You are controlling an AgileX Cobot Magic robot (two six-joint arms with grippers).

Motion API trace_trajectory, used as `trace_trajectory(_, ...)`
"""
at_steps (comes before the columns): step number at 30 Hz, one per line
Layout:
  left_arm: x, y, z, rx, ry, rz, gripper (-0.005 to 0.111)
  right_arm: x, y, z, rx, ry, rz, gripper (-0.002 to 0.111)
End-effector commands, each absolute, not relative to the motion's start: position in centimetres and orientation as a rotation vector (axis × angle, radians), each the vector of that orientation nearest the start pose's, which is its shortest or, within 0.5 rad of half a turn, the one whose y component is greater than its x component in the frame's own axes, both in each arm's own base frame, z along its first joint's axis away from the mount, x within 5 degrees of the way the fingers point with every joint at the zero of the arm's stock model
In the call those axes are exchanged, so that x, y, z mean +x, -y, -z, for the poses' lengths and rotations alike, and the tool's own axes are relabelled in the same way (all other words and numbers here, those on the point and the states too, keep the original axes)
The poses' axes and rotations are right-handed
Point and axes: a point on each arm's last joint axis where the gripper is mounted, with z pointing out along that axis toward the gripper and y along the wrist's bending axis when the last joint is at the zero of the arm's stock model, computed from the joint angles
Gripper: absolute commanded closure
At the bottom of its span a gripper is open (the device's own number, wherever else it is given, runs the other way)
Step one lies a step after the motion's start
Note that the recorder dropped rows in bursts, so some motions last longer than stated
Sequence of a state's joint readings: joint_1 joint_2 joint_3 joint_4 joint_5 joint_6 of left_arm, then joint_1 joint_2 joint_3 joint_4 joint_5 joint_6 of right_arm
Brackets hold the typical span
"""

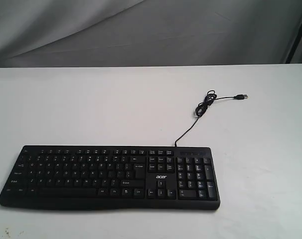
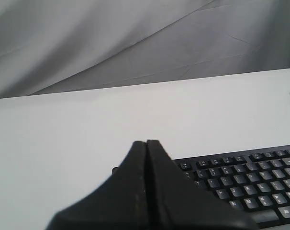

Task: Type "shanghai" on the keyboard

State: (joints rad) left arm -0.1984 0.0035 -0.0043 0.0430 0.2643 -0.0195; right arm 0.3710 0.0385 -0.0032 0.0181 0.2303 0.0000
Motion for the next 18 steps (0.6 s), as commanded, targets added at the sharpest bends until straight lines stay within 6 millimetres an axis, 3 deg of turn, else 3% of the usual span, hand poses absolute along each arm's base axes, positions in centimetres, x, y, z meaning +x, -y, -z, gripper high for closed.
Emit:
trace_trajectory(1,5.4,1.0,-19.0,0.185,-1.735,0.124,0.107,5.4,-2.2,-19.0,-0.292,-1.736,-0.305,0.108)
trace_trajectory(4,5.4,1.0,-19.0,0.185,-1.735,0.124,0.107,5.4,-2.3,-19.3,-0.28,-1.775,-0.327,0.108)
trace_trajectory(10,5.4,1.0,-19.0,0.185,-1.735,0.124,0.107,6.8,-2.8,-23.8,-0.292,-1.798,-0.315,0.108)
trace_trajectory(13,5.4,1.0,-19.0,0.185,-1.735,0.124,0.107,8.9,-3.4,-26.3,-0.343,-1.81,-0.257,0.108)
trace_trajectory(18,5.4,1.0,-19.0,0.185,-1.735,0.124,0.107,13.2,-6.3,-29.9,-0.362,-1.848,-0.348,0.108)
